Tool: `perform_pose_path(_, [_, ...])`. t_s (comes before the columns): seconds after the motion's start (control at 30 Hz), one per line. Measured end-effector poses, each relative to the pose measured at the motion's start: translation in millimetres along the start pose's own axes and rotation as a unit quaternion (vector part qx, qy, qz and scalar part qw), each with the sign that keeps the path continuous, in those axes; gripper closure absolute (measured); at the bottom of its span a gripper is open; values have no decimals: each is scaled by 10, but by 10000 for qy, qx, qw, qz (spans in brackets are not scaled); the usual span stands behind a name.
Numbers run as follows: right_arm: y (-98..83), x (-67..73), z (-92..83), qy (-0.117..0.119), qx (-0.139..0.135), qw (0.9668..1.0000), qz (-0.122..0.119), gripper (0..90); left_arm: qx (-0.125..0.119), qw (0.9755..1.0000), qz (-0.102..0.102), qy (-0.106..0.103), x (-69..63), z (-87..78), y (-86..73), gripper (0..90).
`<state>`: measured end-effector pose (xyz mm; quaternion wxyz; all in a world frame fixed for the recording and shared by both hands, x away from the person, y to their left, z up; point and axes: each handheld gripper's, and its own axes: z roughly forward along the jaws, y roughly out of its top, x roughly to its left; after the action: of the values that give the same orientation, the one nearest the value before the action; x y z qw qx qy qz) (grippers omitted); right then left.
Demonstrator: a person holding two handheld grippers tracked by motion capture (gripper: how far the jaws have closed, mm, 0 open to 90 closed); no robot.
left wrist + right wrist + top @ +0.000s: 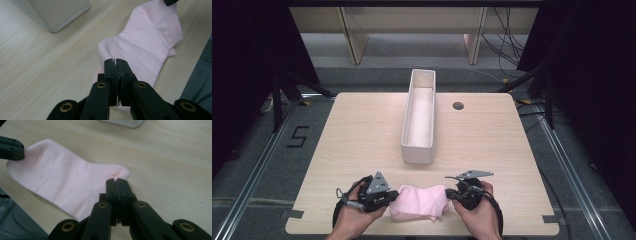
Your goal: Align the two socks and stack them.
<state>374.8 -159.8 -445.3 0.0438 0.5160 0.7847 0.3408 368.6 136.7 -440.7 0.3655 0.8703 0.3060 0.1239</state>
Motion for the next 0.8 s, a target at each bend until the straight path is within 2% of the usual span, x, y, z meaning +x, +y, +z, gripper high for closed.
perform_pose_path(0.03, [-4,48,-26,89,31,9998,178,889,18,10000,20,25,12,-19,1,868])
perform_pose_path(0.1, [-14,69,-52,47,39,9999,96,889,12,10000,-27,46,37,-19,-18,868])
perform_pose_path(0.13, [-30,105,-46,166,-62,9998,134,889,58,10000,-38,42,55,-6,-35,868])
perform_pose_path(0.17, [-35,85,-37,91,-31,10000,-12,889,88,9999,-59,43,72,18,-56,868])
perform_pose_path(0.2, [-56,77,-3,117,-80,9999,-92,889,117,9999,-105,62,81,52,-79,867])
perform_pose_path(0.27, [-69,58,25,158,-56,9998,-62,889,213,9997,-126,55,99,122,-127,867])
perform_pose_path(0.3, [-82,63,28,23,168,9997,183,888,259,9995,-153,47,100,152,-152,867])
perform_pose_path(0.37, [-116,51,81,86,90,9997,205,888,334,9992,-209,-2,99,208,-202,867])
perform_pose_path(0.4, [-123,22,88,-6,250,9995,175,887,375,9990,-233,-49,93,221,-217,867])
perform_pose_path(0.47, [-141,0,117,-26,283,9994,192,886,410,9989,-239,-31,85,261,-255,865])
perform_pose_path(0.57, [-150,-38,165,-75,291,9995,44,867,528,9984,-204,-71,78,282,-275,849])
perform_pose_path(0.67, [-158,-30,190,-181,225,9996,-32,847,508,9984,-229,-60,65,266,-266,824])
perform_pose_path(0.73, [-157,-21,188,-225,273,9994,-8,815,342,9990,-292,7,46,223,-244,748])
perform_pose_path(0.77, [-146,-26,168,-256,206,9994,-122,808,277,9993,-264,45,41,191,-228,717])
perform_pose_path(0.8, [-146,-26,168,-256,206,9994,-122,808,214,9994,-260,42,27,156,-212,717])
